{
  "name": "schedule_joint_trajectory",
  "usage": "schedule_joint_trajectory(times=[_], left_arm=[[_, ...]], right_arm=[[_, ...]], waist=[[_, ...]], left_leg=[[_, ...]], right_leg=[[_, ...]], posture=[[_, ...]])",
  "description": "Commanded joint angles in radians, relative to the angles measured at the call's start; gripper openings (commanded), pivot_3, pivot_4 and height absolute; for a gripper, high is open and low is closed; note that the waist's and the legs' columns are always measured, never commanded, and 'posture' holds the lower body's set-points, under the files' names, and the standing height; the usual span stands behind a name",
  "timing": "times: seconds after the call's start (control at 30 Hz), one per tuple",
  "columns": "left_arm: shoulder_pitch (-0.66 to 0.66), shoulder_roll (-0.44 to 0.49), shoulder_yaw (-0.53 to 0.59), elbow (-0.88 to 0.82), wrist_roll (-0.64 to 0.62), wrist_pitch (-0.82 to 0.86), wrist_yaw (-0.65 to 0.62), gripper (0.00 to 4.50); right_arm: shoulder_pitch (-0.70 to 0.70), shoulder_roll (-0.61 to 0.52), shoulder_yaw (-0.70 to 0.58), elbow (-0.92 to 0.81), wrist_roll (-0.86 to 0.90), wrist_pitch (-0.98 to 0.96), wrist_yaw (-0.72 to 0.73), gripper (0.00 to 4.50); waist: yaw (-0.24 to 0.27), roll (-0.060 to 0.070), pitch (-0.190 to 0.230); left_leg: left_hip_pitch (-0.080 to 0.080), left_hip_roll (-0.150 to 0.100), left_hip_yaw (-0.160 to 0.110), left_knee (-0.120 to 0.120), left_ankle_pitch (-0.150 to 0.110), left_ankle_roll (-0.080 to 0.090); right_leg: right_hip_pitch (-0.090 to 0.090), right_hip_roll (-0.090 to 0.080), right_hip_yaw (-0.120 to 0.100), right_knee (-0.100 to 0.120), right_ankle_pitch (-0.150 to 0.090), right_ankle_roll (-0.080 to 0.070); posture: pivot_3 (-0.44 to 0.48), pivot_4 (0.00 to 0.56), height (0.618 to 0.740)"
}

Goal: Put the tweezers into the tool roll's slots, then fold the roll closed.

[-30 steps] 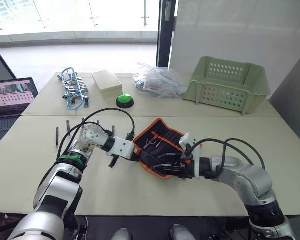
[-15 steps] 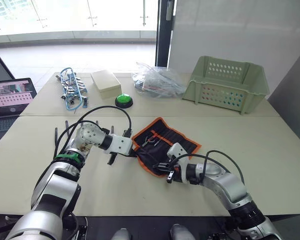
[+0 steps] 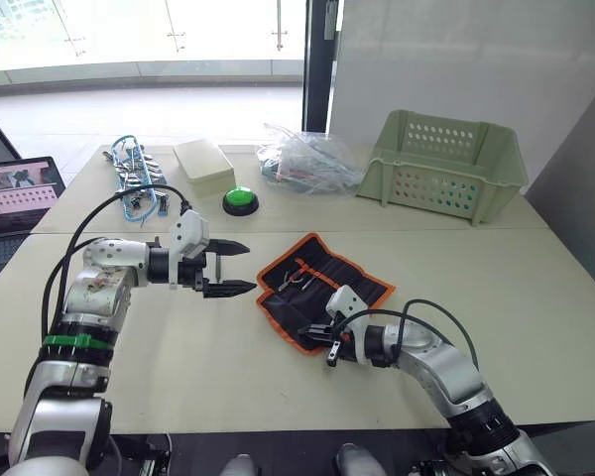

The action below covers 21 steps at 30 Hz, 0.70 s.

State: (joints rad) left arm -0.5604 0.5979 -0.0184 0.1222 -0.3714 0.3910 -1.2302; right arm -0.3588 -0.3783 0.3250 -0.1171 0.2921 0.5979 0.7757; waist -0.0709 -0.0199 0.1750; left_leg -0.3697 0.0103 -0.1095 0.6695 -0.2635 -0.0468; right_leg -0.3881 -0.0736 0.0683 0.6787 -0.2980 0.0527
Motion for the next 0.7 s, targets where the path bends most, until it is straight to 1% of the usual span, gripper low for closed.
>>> schedule_joint_trajectory(times=[0.03,0.07,0.13,0.17,0.27,0.33,0.4,0.47,0.57,0.7], left_arm=[[0.065,-0.100,0.012,-0.196,-0.060,0.173,0.221,2.44],[0.078,-0.117,0.014,-0.225,-0.065,0.195,0.249,2.09],[0.144,-0.185,-0.016,-0.278,-0.035,0.190,0.336,1.43],[0.168,-0.209,-0.030,-0.286,-0.014,0.175,0.373,1.15],[0.214,-0.255,-0.056,-0.257,0.046,0.109,0.452,0.08],[0.232,-0.285,-0.058,-0.215,0.089,0.042,0.510,0.03],[0.266,-0.298,-0.082,-0.206,0.111,0.029,0.534,0.03],[0.295,-0.301,-0.108,-0.211,0.117,0.030,0.530,0.03],[0.314,-0.314,-0.113,-0.207,0.099,0.031,0.528,0.03],[0.301,-0.284,-0.101,-0.160,0.119,0.003,0.517,0.03]], right_arm=[[0.009,0.005,0.022,0.008,-0.011,0.017,0.006,0.00],[0.010,0.005,0.022,0.006,-0.012,0.018,0.007,0.00],[0.018,0.000,0.018,-0.007,-0.008,0.026,0.010,0.00],[0.022,-0.003,0.016,-0.015,-0.005,0.029,0.011,0.00],[0.032,-0.009,0.016,-0.028,-0.005,0.035,0.013,0.00],[0.036,-0.009,0.015,-0.033,-0.007,0.039,0.012,0.00],[0.038,-0.008,0.014,-0.041,-0.006,0.047,0.008,0.00],[0.040,-0.008,0.012,-0.048,-0.005,0.053,0.006,0.00],[0.042,-0.010,0.012,-0.054,-0.006,0.058,0.006,0.00],[0.039,-0.013,0.016,-0.060,-0.011,0.070,0.006,0.00]], waist=[[0.000,0.000,0.000],[0.000,0.000,0.000],[-0.001,0.000,0.000],[0.001,0.000,0.000],[0.003,0.000,0.000],[0.005,0.000,0.000],[0.006,0.000,0.000],[0.006,0.000,0.000],[0.010,0.000,0.000],[0.010,0.000,0.000]], left_leg=[[0.000,0.000,0.000,0.000,0.000,0.000],[0.000,0.000,0.000,0.000,0.000,0.000],[0.000,0.001,0.000,0.000,0.000,0.000],[0.001,0.002,0.000,-0.001,0.000,0.000],[0.001,0.001,0.001,-0.002,0.000,0.000],[0.001,0.001,0.001,-0.002,0.000,0.000],[0.001,0.001,0.001,-0.003,0.000,-0.001],[0.001,0.001,0.001,-0.004,0.000,-0.001],[0.000,0.001,0.001,-0.005,0.000,-0.001],[0.001,0.001,0.002,-0.005,0.000,-0.001]], right_leg=[[0.000,0.000,0.000,0.000,0.000,0.000],[0.000,0.000,0.000,0.000,0.000,0.000],[-0.001,0.001,0.000,-0.001,0.000,0.000],[-0.001,0.001,0.000,-0.001,0.000,0.000],[0.000,0.001,0.001,-0.001,0.000,0.000],[0.000,0.001,0.001,-0.002,0.000,-0.001],[0.000,0.001,0.001,-0.004,0.000,-0.001],[0.000,0.001,0.001,-0.004,0.000,-0.001],[0.000,0.000,0.001,-0.006,0.000,-0.001],[0.000,0.000,0.001,-0.006,0.000,-0.001]], posture=[[0.000,0.150,0.740],[0.000,0.150,0.740],[0.000,0.150,0.740],[0.000,0.150,0.740],[0.000,0.150,0.740],[0.000,0.150,0.740],[0.000,0.150,0.740],[0.000,0.150,0.740],[0.000,0.150,0.740],[0.000,0.150,0.740]])
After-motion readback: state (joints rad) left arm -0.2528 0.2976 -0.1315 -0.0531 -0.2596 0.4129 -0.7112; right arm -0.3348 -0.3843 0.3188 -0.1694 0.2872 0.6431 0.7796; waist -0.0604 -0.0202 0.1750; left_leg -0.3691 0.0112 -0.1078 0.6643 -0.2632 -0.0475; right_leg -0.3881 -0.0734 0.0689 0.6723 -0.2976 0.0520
